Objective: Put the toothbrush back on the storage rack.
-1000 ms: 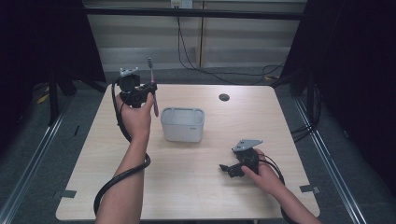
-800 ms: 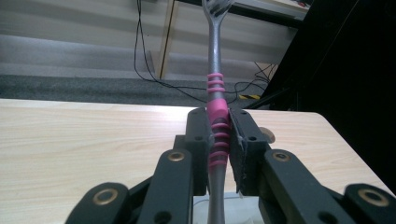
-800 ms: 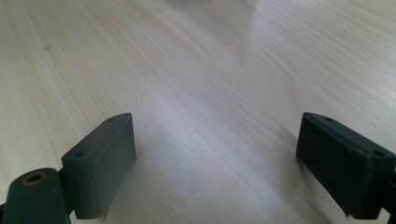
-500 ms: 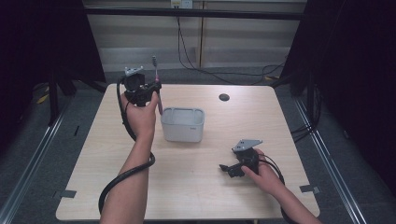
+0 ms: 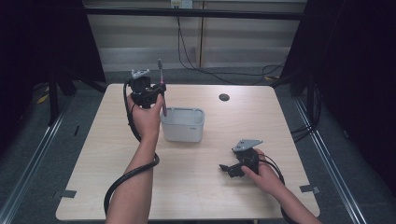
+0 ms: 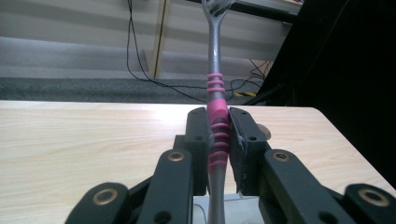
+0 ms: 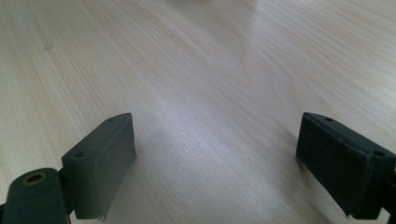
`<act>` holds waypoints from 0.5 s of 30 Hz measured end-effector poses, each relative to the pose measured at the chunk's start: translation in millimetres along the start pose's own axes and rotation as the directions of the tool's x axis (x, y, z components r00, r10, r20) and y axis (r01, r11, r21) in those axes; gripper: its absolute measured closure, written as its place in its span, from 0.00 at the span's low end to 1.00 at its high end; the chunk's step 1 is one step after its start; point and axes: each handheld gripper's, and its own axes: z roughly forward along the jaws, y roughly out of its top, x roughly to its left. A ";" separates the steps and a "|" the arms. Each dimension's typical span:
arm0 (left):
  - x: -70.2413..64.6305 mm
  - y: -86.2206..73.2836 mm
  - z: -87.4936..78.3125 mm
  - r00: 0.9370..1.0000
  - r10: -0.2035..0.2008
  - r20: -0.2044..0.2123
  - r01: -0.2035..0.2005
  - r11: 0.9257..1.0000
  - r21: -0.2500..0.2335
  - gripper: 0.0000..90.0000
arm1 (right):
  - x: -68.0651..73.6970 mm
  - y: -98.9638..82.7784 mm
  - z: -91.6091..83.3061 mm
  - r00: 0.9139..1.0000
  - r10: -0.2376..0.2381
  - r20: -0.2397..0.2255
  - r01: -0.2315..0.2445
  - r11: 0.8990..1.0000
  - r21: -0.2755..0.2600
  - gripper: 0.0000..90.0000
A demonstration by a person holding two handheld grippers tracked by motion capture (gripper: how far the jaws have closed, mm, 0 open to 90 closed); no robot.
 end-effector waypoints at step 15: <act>2.7 -12.3 11.9 1.000 0.015 -0.003 -0.015 1.000 0.022 0.88 | -0.1 0.0 0.0 1.000 -0.001 0.000 0.001 1.000 0.000 0.12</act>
